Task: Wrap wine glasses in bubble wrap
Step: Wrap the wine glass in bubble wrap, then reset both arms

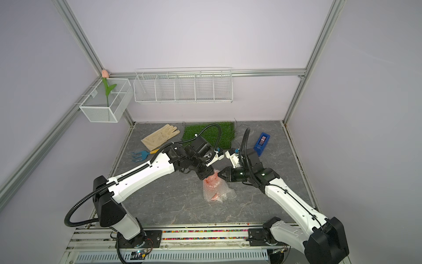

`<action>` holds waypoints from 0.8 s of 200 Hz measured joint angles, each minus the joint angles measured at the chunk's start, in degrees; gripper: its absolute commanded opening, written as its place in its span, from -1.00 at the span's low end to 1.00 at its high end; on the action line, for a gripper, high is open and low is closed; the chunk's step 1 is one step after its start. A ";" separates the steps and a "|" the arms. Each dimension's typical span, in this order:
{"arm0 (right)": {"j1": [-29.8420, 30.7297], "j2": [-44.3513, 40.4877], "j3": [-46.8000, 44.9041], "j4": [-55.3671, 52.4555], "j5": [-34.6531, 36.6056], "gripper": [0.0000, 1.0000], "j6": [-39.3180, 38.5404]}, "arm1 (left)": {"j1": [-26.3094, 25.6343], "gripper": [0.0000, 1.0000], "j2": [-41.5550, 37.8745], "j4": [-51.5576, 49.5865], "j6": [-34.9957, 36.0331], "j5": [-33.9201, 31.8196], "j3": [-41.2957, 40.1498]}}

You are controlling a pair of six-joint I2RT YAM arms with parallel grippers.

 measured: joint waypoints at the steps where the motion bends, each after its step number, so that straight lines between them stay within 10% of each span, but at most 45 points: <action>1: 0.00 0.00 0.09 -0.13 0.13 -0.69 -0.04 | 0.07 -0.36 -0.04 0.04 -0.02 0.02 -0.04; 89: -7.30 -4.90 10.64 -9.16 20.63 0.12 -12.15 | 17.20 0.58 -26.80 28.89 -11.65 -18.18 -25.88; 116: -12.48 -7.17 4.98 -4.48 30.56 0.62 -15.98 | 26.56 0.99 -32.81 41.48 -13.31 -25.49 -39.89; 160: -22.97 -4.17 -11.80 13.33 39.80 0.91 -20.02 | 40.54 0.99 -37.22 60.65 -12.83 -36.35 -64.02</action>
